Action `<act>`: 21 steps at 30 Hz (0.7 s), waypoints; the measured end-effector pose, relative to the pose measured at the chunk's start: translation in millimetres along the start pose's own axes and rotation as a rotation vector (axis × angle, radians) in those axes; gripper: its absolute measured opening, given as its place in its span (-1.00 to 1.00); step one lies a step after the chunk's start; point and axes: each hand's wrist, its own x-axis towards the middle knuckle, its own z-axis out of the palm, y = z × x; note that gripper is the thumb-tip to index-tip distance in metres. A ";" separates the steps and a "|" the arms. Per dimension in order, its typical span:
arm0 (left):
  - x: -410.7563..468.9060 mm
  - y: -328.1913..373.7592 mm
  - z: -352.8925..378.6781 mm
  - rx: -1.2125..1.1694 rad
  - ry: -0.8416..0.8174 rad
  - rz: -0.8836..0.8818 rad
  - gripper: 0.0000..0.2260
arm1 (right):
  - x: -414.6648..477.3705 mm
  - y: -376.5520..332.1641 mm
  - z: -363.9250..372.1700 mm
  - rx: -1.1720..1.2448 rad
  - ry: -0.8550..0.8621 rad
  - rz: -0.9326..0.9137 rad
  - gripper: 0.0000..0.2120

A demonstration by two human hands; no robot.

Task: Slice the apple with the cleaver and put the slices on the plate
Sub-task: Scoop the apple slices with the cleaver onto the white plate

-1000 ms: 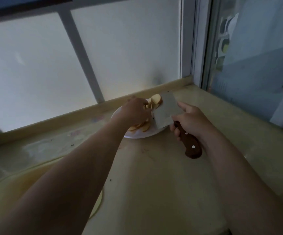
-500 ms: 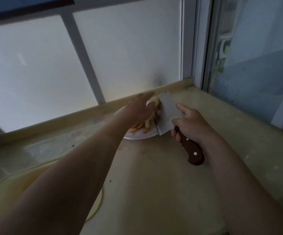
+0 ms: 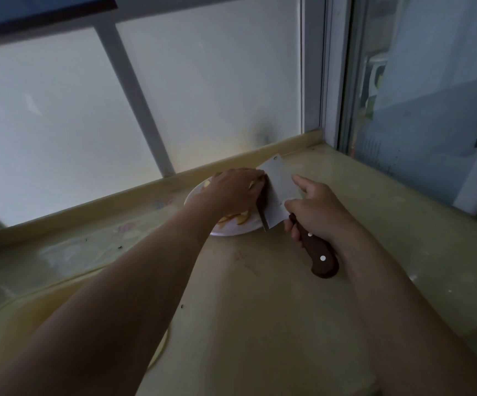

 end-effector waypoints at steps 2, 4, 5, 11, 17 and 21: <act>0.8 -1.1 1.0 0.056 -0.010 0.003 -0.66 | 0.1 -0.5 0.5 0.009 0.014 0.000 -0.44; 0.8 -2.7 2.0 0.094 -0.014 0.002 -0.67 | 2.0 0.3 -0.4 0.020 0.037 0.004 -0.42; 0.7 -2.9 2.2 0.100 -0.012 -0.003 -0.67 | 3.3 0.7 -1.3 0.026 0.052 0.009 -0.42; 1.2 0.1 1.8 0.076 -0.045 -0.071 -0.67 | 8.2 3.8 -1.6 0.037 0.141 0.002 -0.30; -0.2 3.9 -5.1 -0.192 0.037 -0.150 -0.68 | 7.5 4.2 -1.9 0.031 0.159 -0.015 -0.28; -3.1 2.2 -11.9 -0.178 0.082 -0.120 -0.68 | 7.3 3.7 -1.4 0.039 0.159 -0.002 -0.29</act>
